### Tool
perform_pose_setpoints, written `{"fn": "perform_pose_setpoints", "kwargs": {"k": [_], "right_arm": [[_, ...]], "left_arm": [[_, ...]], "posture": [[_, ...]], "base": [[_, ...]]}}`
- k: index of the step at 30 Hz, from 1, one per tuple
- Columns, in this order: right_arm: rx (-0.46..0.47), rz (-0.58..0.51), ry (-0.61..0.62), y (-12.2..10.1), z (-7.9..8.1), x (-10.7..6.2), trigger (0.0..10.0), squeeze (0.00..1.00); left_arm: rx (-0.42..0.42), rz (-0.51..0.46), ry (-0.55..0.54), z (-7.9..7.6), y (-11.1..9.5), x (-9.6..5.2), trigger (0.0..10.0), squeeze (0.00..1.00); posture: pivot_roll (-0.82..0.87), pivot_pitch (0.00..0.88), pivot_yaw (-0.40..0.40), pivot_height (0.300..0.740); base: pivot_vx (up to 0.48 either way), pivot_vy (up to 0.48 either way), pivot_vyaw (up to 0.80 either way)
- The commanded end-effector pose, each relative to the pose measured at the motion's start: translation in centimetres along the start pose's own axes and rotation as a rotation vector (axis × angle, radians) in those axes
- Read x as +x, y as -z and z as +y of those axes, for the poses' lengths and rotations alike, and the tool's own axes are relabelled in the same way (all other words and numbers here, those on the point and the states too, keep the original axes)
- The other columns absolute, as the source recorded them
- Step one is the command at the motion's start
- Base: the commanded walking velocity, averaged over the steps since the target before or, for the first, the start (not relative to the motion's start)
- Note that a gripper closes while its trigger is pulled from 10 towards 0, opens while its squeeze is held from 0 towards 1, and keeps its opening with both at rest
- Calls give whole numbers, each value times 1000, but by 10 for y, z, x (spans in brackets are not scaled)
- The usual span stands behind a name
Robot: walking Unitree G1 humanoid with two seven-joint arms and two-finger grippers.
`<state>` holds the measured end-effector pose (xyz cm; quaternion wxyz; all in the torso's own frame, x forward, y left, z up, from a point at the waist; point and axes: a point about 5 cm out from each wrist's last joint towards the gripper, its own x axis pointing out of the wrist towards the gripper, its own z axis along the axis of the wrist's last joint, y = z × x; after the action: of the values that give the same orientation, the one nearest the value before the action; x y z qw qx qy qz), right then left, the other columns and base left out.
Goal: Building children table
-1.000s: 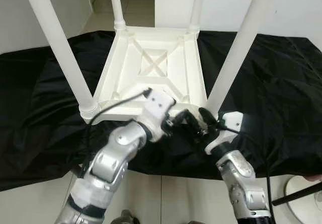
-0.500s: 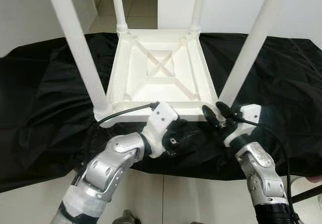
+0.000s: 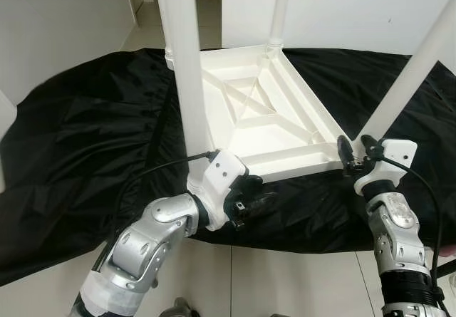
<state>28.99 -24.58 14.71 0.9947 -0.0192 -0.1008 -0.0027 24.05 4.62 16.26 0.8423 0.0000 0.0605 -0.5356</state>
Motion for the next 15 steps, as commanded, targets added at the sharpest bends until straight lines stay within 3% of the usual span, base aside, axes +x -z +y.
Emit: {"fn": "perform_pose_setpoints", "kwargs": {"k": [1, 10, 11, 12, 13, 14, 15], "right_arm": [[18, -5, -58, 2, 13, -3, 10000, 1000], [22, -12, -54, 6, 19, -2, 10000, 1000], [15, -10, -62, 8, 20, -2, 10000, 769], [15, -10, -62, 8, 20, -2, 10000, 769], [22, -11, -63, 9, 20, -3, 4314, 0], [23, -14, -67, 9, 21, -3, 1725, 0], [23, -14, -67, 9, 21, -3, 1725, 0]], "left_arm": [[2, -1, 13, -1, -3, -1, 10000, 0], [6, 17, 18, -1, -2, -3, 10000, 0], [7, 19, 17, -1, -2, -3, 10000, 0], [7, 19, 17, -1, -2, -3, 10000, 0], [8, 18, 17, -1, -2, -3, 10000, 0], [8, 18, 16, -1, -2, -2, 10000, 0], [8, 18, 16, -1, -2, -2, 10000, 0]], "posture": [[-13, 0, 57, 740], [-11, 0, 58, 740], [-12, 0, 58, 740], [-12, 0, 58, 740], [-11, 0, 57, 740], [-11, 0, 56, 740], [-11, 0, 56, 740]], "base": [[0, 0, 0], [0, 0, 0], [0, 0, 0], [0, 0, 0], [0, 0, 0], [0, 0, 0], [0, 0, 0]]}}
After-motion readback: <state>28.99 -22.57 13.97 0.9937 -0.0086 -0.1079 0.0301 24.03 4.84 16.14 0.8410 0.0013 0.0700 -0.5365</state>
